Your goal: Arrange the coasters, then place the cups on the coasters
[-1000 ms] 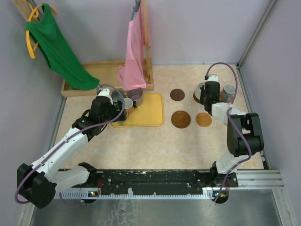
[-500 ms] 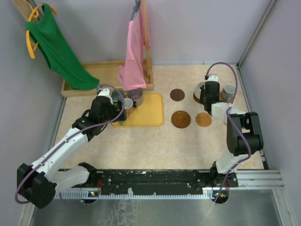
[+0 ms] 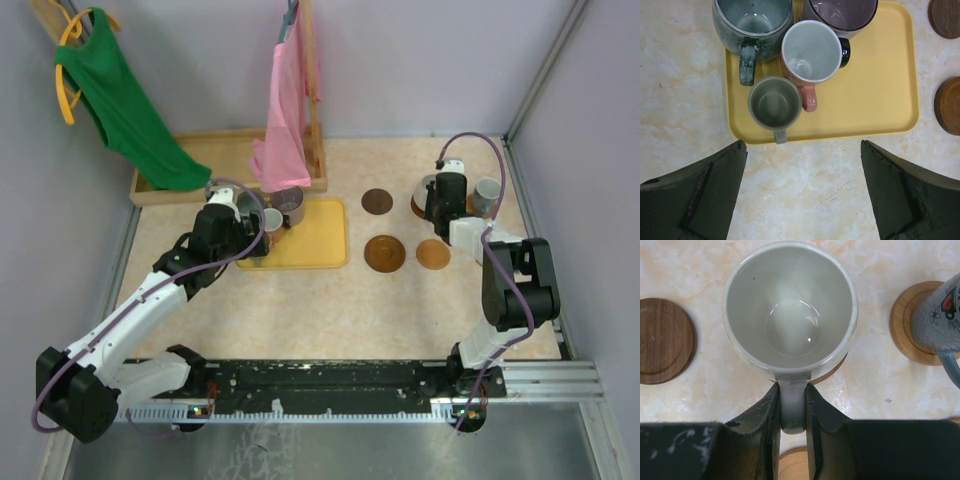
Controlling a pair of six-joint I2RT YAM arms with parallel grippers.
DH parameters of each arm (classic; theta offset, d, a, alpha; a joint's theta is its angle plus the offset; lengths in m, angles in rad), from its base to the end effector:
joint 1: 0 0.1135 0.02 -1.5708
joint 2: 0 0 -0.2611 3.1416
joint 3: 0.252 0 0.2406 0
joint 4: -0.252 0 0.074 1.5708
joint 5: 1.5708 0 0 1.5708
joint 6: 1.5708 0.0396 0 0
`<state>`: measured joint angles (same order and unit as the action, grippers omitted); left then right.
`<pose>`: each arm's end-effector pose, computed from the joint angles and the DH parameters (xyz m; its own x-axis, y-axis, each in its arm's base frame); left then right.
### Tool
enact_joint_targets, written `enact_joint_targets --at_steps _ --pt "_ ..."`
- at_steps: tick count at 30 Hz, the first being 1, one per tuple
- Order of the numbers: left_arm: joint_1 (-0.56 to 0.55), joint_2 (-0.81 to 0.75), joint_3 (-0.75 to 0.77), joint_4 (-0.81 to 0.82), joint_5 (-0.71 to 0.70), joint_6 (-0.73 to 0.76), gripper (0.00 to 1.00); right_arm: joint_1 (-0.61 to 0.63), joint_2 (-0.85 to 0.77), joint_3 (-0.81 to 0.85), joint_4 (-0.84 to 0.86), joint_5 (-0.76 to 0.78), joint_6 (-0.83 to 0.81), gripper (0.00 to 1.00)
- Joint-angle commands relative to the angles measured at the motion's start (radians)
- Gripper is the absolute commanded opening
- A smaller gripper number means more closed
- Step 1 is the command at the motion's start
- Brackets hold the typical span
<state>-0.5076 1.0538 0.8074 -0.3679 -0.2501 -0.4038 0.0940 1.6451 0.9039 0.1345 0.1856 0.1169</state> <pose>0.2000 -0.1000 0.2771 -0.5788 -0.1137 -0.8075 0.0726 0.9791 -0.1899 0.3437 0.0251 0.1964 -0.5569 0.0626 -0.8282 0.1245 0.9922 -0.0087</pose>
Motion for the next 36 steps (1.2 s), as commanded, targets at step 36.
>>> enact_joint_targets --at_steps 36 --pt "0.007 -0.038 0.023 0.004 -0.003 -0.010 1.00 -0.010 -0.235 0.034 -0.091 0.085 0.130 0.41"
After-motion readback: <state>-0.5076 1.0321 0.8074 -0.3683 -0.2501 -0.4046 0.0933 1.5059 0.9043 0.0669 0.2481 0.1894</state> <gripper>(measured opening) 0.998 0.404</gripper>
